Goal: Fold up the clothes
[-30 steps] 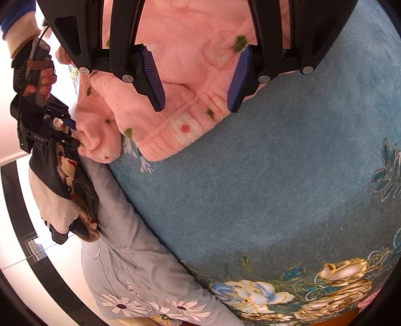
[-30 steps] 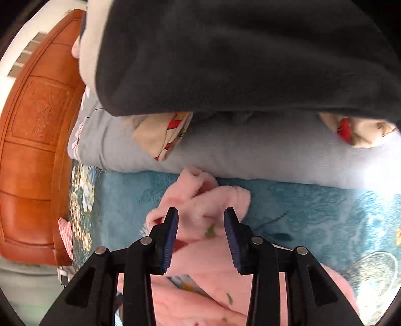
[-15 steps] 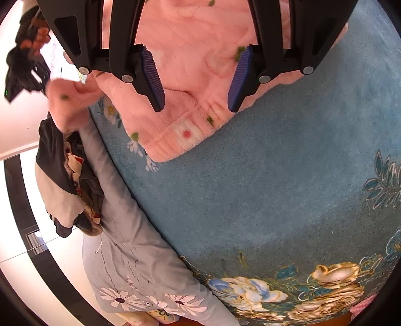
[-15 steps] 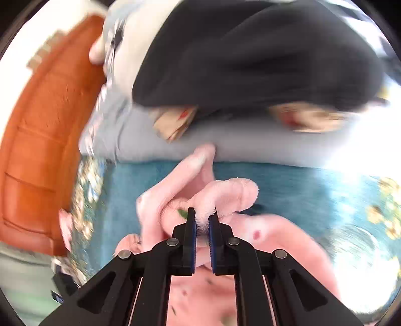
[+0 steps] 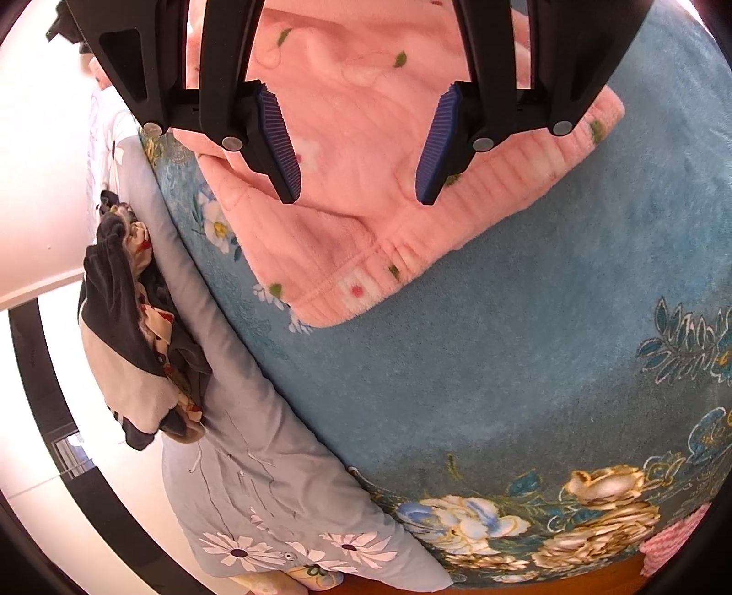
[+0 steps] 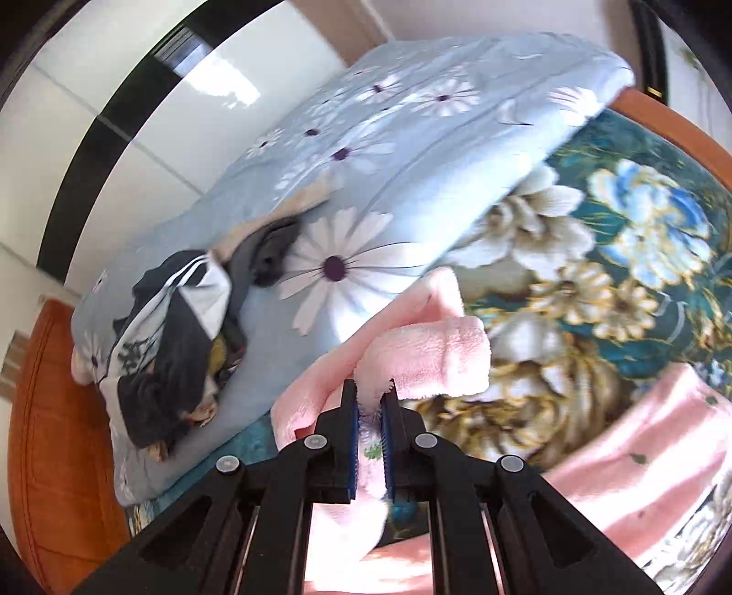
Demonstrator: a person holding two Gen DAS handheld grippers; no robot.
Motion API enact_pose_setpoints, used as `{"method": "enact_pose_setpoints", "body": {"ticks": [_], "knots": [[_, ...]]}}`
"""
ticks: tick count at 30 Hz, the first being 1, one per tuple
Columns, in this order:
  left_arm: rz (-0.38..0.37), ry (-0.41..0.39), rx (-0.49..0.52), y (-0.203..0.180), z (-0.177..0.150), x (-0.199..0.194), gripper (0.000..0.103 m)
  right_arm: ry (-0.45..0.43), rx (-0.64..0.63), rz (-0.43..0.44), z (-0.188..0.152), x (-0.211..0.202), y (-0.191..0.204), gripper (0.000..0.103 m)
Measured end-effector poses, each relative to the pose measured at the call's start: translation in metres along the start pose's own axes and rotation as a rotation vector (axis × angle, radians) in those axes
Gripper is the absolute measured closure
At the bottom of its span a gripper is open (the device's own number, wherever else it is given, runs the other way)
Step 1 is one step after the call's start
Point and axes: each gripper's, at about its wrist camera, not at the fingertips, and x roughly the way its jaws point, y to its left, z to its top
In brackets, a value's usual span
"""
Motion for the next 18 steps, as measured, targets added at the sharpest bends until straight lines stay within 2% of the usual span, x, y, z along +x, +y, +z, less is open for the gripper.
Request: {"method": "enact_pose_setpoints", "body": {"ticks": [4,6,10,14,18], "knots": [[0.026,0.007,0.035,-0.008,-0.002,-0.006,0.047,-0.029,0.163,-0.058,-0.002,-0.015,-0.078,0.095],[0.037,0.009,0.047,-0.01,-0.002,-0.008,0.047,-0.034,0.235,-0.079,-0.007,-0.018,-0.107,0.1],[0.067,0.006,0.091,-0.02,0.005,-0.008,0.046,-0.014,0.33,-0.115,-0.017,-0.02,-0.152,0.1],[0.111,0.008,0.133,-0.033,0.019,0.0,0.043,0.007,0.274,-0.084,-0.015,-0.015,-0.145,0.097],[0.15,0.022,0.134,-0.042,0.032,0.012,0.043,0.071,0.164,-0.044,-0.01,0.008,-0.106,0.096]]}}
